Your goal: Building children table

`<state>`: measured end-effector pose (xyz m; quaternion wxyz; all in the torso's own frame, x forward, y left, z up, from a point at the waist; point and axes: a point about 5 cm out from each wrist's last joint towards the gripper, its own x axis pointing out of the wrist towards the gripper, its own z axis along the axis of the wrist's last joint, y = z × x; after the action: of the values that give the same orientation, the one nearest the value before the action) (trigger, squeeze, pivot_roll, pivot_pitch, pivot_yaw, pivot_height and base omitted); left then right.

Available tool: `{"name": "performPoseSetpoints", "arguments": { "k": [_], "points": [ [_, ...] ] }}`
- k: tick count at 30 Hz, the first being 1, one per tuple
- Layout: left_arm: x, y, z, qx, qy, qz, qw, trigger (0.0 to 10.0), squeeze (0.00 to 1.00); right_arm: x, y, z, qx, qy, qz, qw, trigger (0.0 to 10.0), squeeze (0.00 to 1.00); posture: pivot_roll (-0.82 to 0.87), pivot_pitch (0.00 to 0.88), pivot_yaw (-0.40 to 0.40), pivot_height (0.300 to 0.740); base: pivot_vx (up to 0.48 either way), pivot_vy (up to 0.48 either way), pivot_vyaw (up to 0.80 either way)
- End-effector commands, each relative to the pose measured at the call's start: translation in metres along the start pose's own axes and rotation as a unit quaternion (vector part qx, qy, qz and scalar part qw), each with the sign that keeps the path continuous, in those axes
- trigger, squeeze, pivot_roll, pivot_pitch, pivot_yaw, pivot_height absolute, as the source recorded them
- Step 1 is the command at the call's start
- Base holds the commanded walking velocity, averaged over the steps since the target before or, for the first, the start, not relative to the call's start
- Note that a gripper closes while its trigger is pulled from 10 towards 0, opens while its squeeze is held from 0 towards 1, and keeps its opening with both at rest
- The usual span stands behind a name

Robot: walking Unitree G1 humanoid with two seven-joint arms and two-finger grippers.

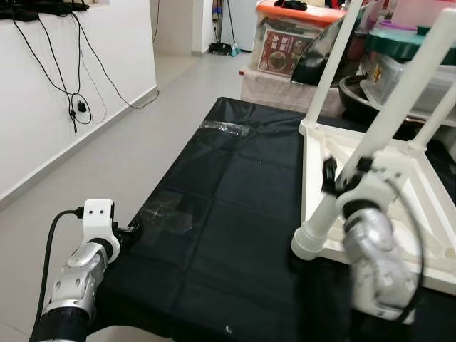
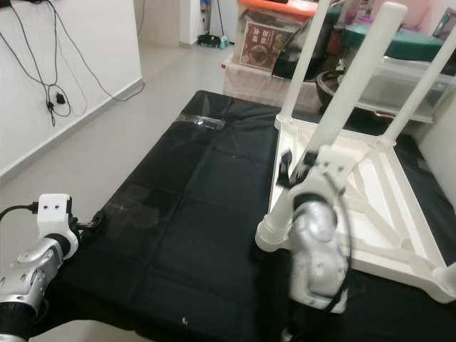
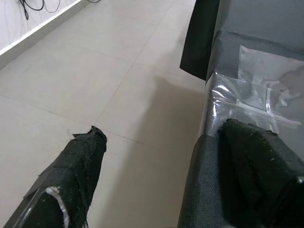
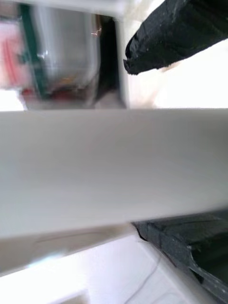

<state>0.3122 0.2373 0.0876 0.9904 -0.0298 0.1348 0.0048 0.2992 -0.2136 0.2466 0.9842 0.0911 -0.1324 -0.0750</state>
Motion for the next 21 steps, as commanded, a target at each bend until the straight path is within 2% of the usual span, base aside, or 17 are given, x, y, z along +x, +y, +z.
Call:
{"name": "performPoseSetpoints", "arguments": {
  "k": [1, 2, 4, 5, 6, 7, 9, 10, 11, 12, 15, 18, 19, 20, 21],
  "points": [
    [0.001, -0.002, -0.006, 0.004, 0.013, -0.005, 1.0, 10.0, 0.0, 0.001, 0.005, 0.006, 0.03, -0.003, 0.071, 0.997, 10.0, 0.96, 0.1, 0.0, -0.094, 0.74, 0.0, 0.0, 0.0],
    [0.001, -0.002, -0.006, 0.004, 0.013, -0.005, 1.0, 10.0, 0.0, 0.0, 0.006, 0.007, 0.031, 0.004, 0.109, 0.994, 10.0, 0.42, 0.1, 0.0, -0.094, 0.74, 0.0, 0.0, 0.0],
    [0.001, -0.002, -0.006, 0.004, 0.013, -0.005, 1.0, 10.0, 0.0, 0.0, 0.006, 0.007, 0.031, 0.004, 0.109, 0.994, 10.0, 0.42, 0.1, 0.0, -0.094, 0.74, 0.0, 0.0, 0.0],
    [0.001, -0.002, -0.006, 0.005, 0.013, -0.006, 1.0, 10.0, 0.0, 0.0, 0.007, 0.007, 0.031, 0.009, 0.131, 0.991, 10.0, 0.42, 0.1, 0.0, -0.094, 0.74, 0.0, 0.0, 0.0],
    [0.002, -0.004, -0.007, 0.005, 0.014, -0.007, 1.0, 10.0, 0.0, -0.001, 0.006, 0.0, 0.023, 0.032, 0.179, 0.983, 10.0, 0.0, 0.1, 0.0, -0.095, 0.74, 0.0, 0.0, 0.0],
    [0.002, -0.004, -0.007, 0.005, 0.014, -0.008, 1.0, 10.0, 0.0, -0.002, 0.004, -0.008, 0.019, 0.059, 0.226, 0.972, 10.0, 0.0, 0.1, 0.0, -0.095, 0.74, 0.0, 0.0, 0.0],
    [0.002, -0.004, -0.007, 0.005, 0.014, -0.008, 1.0, 10.0, 0.0, -0.002, 0.004, -0.008, 0.019, 0.059, 0.226, 0.972, 10.0, 0.0, 0.1, 0.0, -0.095, 0.74, 0.0, 0.0, 0.0],
    [0.003, -0.005, -0.007, 0.006, 0.014, -0.009, 1.0, 10.0, 0.0, -0.003, 0.0, -0.02, 0.009, 0.095, 0.276, 0.956, 10.0, 0.0, 0.11, 0.0, -0.096, 0.74, 0.0, 0.0, 0.0],
    [0.003, -0.006, -0.007, 0.007, 0.014, -0.011, 1.0, 10.0, 0.0, -0.004, -0.007, -0.034, 0.005, 0.137, 0.331, 0.934, 10.0, 0.0, 0.11, 0.0, -0.097, 0.74, 0.0, 0.0, 0.0],
    [0.003, -0.006, -0.007, 0.007, 0.014, -0.011, 1.0, 10.0, 0.0, -0.004, -0.007, -0.034, 0.005, 0.137, 0.331, 0.934, 10.0, 0.0, 0.11, 0.0, -0.097, 0.74, 0.0, 0.0, 0.0],
    [0.005, -0.006, -0.005, 0.01, 0.012, -0.013, 1.0, 10.0, 0.0, 0.008, -0.013, -0.045, -0.006, 0.168, 0.375, 0.912, 10.0, 0.0, 0.12, 0.0, -0.115, 0.74, 0.0, 0.0, 0.0],
    [0.005, -0.006, -0.005, 0.01, 0.011, -0.013, 1.0, 10.0, 0.0, 0.014, -0.014, -0.046, -0.008, 0.173, 0.392, 0.903, 10.0, 0.0, 0.12, 0.0, -0.115, 0.74, 0.0, 0.0, 0.0],
    [0.005, -0.006, -0.004, 0.011, 0.01, -0.012, 1.0, 10.0, 0.0, 0.022, -0.014, -0.047, -0.011, 0.176, 0.4, 0.899, 8.7, 0.0, 0.14, 0.0, -0.127, 0.74, 0.0, 0.0, 0.0],
    [0.005, -0.006, -0.004, 0.011, 0.01, -0.012, 1.0, 10.0, 0.0, 0.022, -0.014, -0.047, -0.011, 0.176, 0.4, 0.899, 8.7, 0.0, 0.14, 0.0, -0.127, 0.74, 0.0, 0.0, 0.0],
    [0.005, -0.006, -0.005, 0.011, 0.009, -0.012, 1.0, 10.0, 0.0, 0.028, -0.014, -0.048, -0.011, 0.178, 0.4, 0.899, 3.3, 0.0, 0.14, 0.0, -0.131, 0.74, 0.0, 0.0, 0.0]
  ]
}}
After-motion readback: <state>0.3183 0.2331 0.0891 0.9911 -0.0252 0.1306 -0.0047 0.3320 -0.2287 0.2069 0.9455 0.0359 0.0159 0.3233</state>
